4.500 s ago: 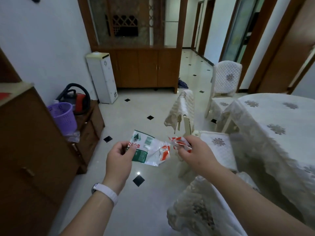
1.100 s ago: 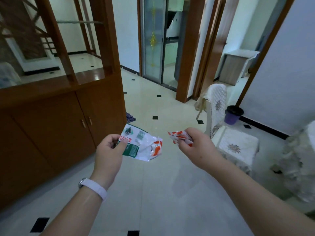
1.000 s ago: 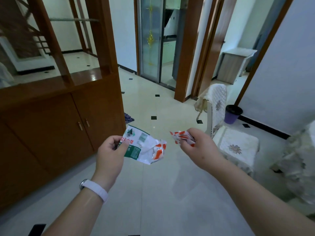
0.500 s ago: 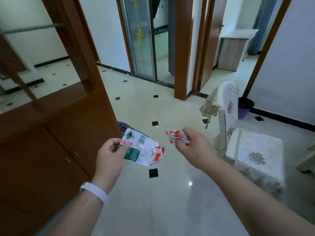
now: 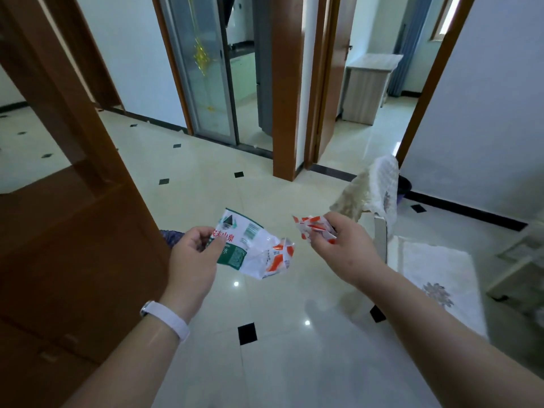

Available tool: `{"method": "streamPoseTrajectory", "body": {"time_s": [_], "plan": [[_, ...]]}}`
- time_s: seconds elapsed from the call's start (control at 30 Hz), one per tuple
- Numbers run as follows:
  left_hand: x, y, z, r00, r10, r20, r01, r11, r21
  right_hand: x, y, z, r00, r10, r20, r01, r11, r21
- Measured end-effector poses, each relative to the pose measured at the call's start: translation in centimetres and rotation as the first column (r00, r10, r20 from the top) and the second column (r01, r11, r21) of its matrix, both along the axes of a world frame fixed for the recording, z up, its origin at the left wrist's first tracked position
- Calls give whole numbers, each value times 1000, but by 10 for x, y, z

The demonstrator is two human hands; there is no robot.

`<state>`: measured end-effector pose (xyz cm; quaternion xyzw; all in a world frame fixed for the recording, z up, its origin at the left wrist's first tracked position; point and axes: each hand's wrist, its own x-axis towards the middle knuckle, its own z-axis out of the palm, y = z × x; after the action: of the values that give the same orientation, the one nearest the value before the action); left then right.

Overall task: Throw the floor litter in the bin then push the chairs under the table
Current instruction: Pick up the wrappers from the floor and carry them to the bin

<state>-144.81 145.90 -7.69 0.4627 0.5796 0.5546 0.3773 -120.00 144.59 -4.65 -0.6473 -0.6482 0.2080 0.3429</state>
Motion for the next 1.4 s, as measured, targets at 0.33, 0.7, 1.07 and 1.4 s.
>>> {"method": "streamPoseTrajectory", "body": {"time_s": [0.33,0.7,1.07,1.4], "plan": [[-95,178,18,989,-143,26,142,989,44,-108,129,36,987,-116,111,112,993,41],[-97,341,47,939,-340,42,332,933,139,-117,235,57,950,-302,86,290,949,124],[-14,497,60,915,-403,-16,399,898,184,-31,389,49,927,-376,11,370,916,153],[90,620,74,895,-443,-57,446,875,187,63,509,71,917,-398,-14,395,905,158]]}}
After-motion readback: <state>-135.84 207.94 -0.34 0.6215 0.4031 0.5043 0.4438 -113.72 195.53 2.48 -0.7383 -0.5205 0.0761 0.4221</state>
